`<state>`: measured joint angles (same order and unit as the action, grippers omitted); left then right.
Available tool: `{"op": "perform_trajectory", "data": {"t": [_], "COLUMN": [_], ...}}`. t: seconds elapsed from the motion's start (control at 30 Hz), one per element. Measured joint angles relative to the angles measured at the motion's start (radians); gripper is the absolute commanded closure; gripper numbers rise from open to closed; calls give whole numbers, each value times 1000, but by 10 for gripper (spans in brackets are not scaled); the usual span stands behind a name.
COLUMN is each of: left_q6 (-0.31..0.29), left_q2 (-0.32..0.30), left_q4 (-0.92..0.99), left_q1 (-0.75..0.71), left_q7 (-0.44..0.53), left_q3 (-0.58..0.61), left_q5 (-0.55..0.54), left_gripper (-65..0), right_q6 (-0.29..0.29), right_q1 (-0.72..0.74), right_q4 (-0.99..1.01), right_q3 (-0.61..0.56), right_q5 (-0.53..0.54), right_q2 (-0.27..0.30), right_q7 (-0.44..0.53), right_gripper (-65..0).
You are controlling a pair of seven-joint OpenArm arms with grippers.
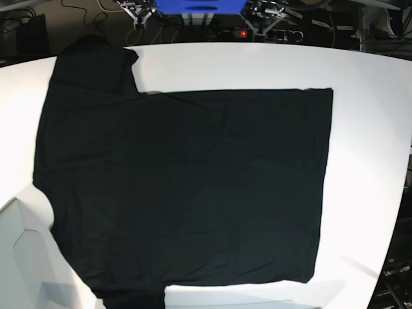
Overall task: Fold the T-shirt properly
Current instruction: 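Lower both grippers toward the shoulder edge of the black T-shirt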
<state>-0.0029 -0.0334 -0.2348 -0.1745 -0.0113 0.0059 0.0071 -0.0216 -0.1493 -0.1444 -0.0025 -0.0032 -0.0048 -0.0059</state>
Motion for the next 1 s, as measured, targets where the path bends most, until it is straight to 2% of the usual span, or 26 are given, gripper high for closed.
{"op": "perform_trajectory", "data": {"t": [0.07, 0.2, 0.33, 0.43, 0.57, 0.83, 1.0], "left_q6": [0, -2, 5, -3, 5, -2, 1], "left_q2": [-2, -11, -45, -81, -134, -185, -211], "left_q4": [-11, -69, -196, -346, -563, -978, -1189], "left_q1": [-15, -79, -180, -278, -405, -657, -756], "left_q7": [4, 5, -1, -6, -2, -12, -10], "left_q3": [0, 1, 0, 3, -4, -4, -5], "left_q5": [0, 2, -3, -5, -9, -9, -8], "left_gripper": [-1, -1, -1, -1, -1, -1, -4], "right_q6": [0, 0, 0, 8, 11, 11, 12], "right_q1": [-19, -140, -267, -376, -512, -715, -818], "right_q4": [-24, -221, -427, -625, -862, -1143, -1320], "right_q3": [0, 0, 0, 0, 0, 0, 3], "right_q5": [0, -1, -1, -3, 1, 0, -1], "right_q2": [0, -4, -6, -4, -6, -5, 3], "right_q7": [-2, -6, -70, -125, -131, -136, -138], "right_gripper": [0, 0, 0, 0, 0, 0, 0]}}
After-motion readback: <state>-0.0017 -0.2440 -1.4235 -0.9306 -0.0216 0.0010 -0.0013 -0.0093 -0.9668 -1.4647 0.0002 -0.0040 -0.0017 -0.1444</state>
